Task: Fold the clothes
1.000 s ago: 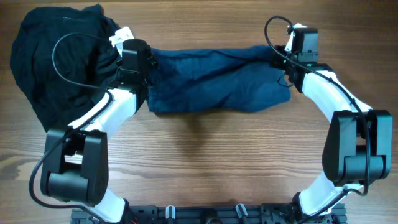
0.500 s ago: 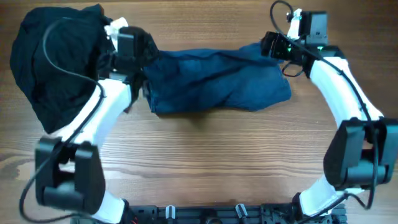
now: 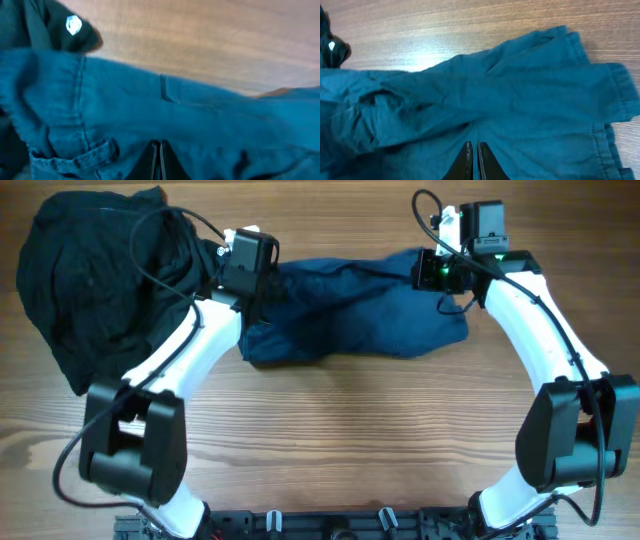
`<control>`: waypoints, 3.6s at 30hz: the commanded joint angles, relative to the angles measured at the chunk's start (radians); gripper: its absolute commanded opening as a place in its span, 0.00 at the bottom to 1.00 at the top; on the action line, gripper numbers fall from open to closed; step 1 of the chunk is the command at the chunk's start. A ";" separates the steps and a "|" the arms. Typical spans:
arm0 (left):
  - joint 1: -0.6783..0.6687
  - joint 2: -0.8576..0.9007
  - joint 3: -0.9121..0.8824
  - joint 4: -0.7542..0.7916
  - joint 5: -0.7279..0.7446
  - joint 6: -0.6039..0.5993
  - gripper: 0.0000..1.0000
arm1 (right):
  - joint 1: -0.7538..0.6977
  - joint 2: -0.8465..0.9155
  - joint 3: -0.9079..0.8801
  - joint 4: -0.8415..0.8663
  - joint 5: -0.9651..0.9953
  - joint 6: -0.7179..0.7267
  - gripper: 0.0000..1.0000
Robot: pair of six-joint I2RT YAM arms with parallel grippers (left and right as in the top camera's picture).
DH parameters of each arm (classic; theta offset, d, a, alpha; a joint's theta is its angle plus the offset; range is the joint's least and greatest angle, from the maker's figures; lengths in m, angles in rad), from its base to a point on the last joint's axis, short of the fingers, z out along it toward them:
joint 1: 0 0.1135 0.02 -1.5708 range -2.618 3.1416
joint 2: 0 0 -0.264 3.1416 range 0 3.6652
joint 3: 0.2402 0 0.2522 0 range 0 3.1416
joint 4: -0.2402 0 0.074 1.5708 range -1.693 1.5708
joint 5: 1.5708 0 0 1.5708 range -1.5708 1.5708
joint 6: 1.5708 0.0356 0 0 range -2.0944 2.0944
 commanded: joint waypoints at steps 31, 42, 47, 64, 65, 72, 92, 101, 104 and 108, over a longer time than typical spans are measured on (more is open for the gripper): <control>-0.016 0.122 0.002 -0.048 -0.048 0.005 0.04 | 0.004 0.390 0.101 0.554 0.088 -0.064 0.11; 0.013 0.118 0.006 -0.029 -0.123 0.005 0.04 | -0.045 0.403 0.185 0.437 -0.024 -0.058 0.15; 0.077 0.056 0.114 -0.154 -0.118 0.009 0.31 | -0.057 0.304 0.437 0.047 -0.024 -0.114 0.69; 0.087 0.023 0.192 -0.333 0.289 0.026 0.42 | -0.001 0.241 0.410 -0.466 -0.182 -0.096 0.92; 0.087 0.023 0.192 -0.337 0.313 0.027 0.39 | -0.004 0.241 0.404 -0.462 -0.172 -0.083 0.92; 0.044 0.023 0.192 -0.351 0.332 0.027 0.04 | 0.009 0.244 0.314 -0.389 -0.180 -0.103 0.33; 0.029 0.023 0.191 -0.361 0.213 -0.082 0.04 | 0.012 0.268 -0.034 -0.031 0.234 0.159 0.04; 0.030 0.023 0.191 -0.373 0.212 -0.082 0.04 | 0.001 0.269 -0.134 -0.024 0.278 0.241 0.04; 0.030 0.023 0.191 -0.388 0.204 -0.082 0.04 | -0.040 0.269 -0.134 -0.075 0.277 0.274 0.04; 0.030 0.023 0.191 -0.389 0.182 -0.082 0.04 | -0.074 0.269 -0.134 -0.161 0.271 0.248 0.04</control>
